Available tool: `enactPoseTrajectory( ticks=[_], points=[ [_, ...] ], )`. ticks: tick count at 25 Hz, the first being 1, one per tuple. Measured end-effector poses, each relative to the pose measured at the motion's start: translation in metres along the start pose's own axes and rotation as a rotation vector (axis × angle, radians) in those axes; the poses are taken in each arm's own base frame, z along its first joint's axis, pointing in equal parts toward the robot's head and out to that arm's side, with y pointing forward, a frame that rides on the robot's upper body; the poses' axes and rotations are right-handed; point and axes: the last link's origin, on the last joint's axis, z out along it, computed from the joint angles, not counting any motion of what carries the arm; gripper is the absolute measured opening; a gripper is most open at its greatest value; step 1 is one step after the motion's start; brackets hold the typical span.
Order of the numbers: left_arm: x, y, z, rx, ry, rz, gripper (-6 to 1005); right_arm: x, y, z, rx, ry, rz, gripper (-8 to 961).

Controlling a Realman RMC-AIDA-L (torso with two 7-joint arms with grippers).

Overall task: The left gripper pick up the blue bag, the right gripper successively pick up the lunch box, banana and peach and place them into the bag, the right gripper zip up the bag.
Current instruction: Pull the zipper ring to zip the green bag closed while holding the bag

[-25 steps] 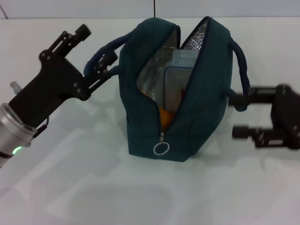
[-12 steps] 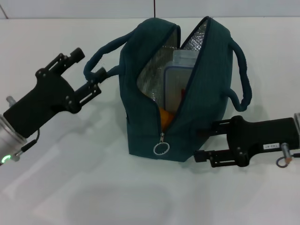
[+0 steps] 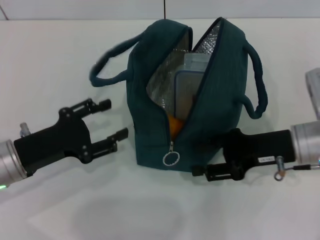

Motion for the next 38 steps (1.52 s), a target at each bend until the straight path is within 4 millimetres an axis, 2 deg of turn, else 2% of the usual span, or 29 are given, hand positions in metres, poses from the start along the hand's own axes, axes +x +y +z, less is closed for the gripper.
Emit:
enactPoseTrajectory(
  ticks=[4,10,16,18,26,38],
  points=[
    [-0.009,0.001,0.001,0.019,-0.048,-0.016,727,-0.007,-0.003,0.012,0.020,-0.015,-0.014,590],
    [-0.014,0.009,0.007,-0.027,-0.076,-0.020,723,-0.012,-0.012,0.008,0.098,-0.076,0.003,584],
    [-0.012,0.016,0.023,-0.044,-0.054,-0.017,613,-0.010,-0.009,0.006,0.096,-0.092,-0.018,578],
    [-0.011,0.017,0.030,-0.053,-0.043,-0.014,617,-0.009,-0.008,0.006,0.088,-0.088,-0.021,576],
    [0.005,0.006,0.037,0.024,0.074,-0.056,586,-0.002,-0.004,0.003,0.079,-0.083,-0.006,538],
    [0.004,0.003,0.047,0.104,0.129,-0.128,528,0.001,0.001,0.005,0.062,-0.081,-0.011,536]
  ],
)
